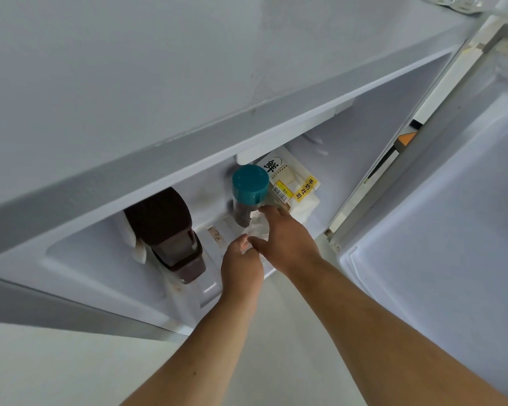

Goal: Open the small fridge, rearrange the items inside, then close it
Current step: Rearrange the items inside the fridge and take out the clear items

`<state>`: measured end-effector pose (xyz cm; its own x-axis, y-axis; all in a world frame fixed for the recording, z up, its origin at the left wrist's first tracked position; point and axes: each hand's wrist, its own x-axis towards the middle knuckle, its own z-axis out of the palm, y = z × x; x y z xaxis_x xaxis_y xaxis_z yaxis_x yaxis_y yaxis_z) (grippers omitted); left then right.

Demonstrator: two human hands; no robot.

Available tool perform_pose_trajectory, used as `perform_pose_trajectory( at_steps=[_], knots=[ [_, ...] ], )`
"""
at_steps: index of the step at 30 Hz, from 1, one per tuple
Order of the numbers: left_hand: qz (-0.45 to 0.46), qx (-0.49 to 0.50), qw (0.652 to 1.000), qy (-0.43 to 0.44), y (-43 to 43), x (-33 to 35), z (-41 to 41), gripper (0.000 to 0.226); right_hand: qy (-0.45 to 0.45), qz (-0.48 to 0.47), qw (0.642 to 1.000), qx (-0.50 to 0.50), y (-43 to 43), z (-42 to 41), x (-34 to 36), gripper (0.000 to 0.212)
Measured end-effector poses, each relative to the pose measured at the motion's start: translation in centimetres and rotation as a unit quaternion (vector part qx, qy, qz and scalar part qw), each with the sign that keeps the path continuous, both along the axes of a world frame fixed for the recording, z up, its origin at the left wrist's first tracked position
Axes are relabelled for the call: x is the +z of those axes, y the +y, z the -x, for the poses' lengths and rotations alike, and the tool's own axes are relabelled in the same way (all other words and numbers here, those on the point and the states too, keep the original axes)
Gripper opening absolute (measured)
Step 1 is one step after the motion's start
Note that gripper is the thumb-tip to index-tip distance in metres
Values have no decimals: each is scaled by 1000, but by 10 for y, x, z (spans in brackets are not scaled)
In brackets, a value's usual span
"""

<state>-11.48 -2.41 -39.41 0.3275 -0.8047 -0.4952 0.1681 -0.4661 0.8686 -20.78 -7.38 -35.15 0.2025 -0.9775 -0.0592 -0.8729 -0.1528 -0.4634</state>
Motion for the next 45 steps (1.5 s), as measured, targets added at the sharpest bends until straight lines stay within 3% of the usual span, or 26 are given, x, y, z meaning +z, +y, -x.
perform_pose_trajectory(
  at_steps=[3,8,11,15,21,26,33,40,45],
  knots=[
    [0,1,1000,-2,2,6,-1,39,10,9,1000,8,1,1,-1,77],
    [20,37,999,-33,17,26,-11,16,29,56,998,22,16,11,10,77],
    [52,73,995,-40,33,45,-16,13,18,86,996,10,22,9,30,58],
    [77,174,982,-13,50,76,-16,28,-73,102,992,11,15,-20,65,16],
    [85,259,961,43,51,103,-20,47,-154,-122,979,45,-5,-73,106,36],
    [71,286,953,69,44,111,-24,47,-118,-193,972,68,-10,-91,117,44],
    [68,289,953,68,39,113,-30,39,-136,-150,973,107,-7,-91,115,36],
    [95,237,965,67,32,122,-17,34,-204,-134,968,54,-15,-64,111,28],
    [79,192,974,87,17,121,1,37,-168,-133,977,20,-28,-38,109,28]
  ],
)
